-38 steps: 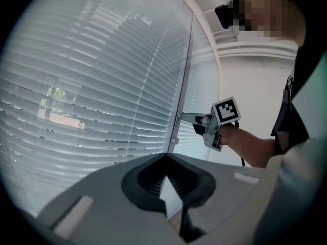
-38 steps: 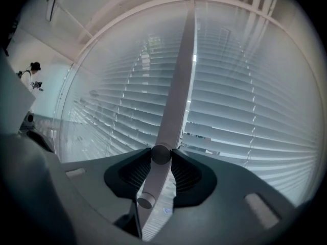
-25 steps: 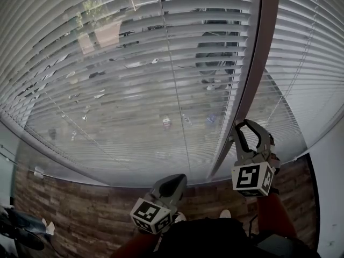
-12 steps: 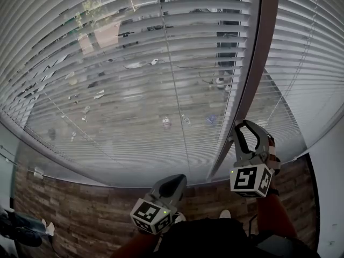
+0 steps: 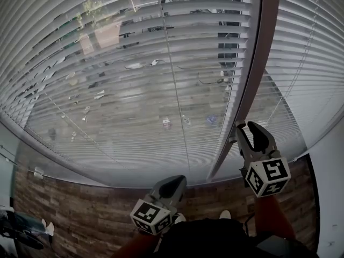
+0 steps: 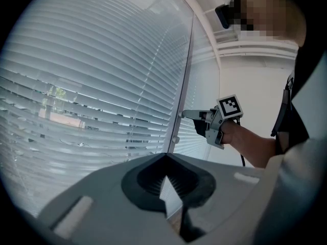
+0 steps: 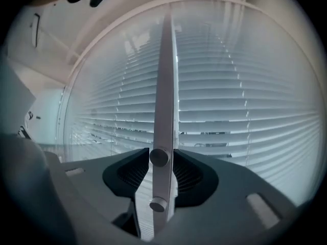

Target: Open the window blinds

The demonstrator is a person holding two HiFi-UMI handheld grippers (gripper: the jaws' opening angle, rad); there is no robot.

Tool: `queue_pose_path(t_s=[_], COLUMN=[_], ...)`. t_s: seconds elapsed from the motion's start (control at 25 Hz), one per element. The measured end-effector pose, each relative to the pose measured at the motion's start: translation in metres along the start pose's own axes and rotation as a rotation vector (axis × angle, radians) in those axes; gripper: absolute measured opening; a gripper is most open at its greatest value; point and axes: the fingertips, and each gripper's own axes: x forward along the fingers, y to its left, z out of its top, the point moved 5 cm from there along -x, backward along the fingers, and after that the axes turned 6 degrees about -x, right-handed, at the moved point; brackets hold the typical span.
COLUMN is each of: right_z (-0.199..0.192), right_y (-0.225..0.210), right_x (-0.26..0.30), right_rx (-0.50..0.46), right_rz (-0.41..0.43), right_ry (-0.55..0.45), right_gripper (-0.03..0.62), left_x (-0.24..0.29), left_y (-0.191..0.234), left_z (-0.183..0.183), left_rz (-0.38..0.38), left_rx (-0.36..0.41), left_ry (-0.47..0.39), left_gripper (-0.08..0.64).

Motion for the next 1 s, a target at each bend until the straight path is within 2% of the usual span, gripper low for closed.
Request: queue_pose_path(t_s=[0.08, 0.16, 0.64, 1.0], right_z=[-0.0034, -0.0049, -0.0067, -0.0053], right_y=[0.0000, 0.0022, 0.0016, 0.0031], right_x=[0.0011, 0.0021, 0.0055, 0.0070], right_rx=[0.054, 0.062, 0.036, -0.035], right_rz=[0.014, 0.018, 0.005, 0.002], right_ry=[0.000, 0.002, 0.016, 0.037], right_gripper=[0.172, 0.172, 0.163, 0.152], left_x=[0.0004, 0.0008, 0.0003, -0.0002], left_y=[-0.0006, -0.0014, -0.0019, -0.0025], left_z=[-0.0003, -0.0006, -0.0021, -0.0016], left_rz=[-0.001, -0.003, -0.004, -0.005], left_rx=[-0.002, -0.004, -0.005, -0.004], left_ry=[0.001, 0.002, 0.006, 0.004], left_gripper=[0.002, 0.002, 0.000, 0.001])
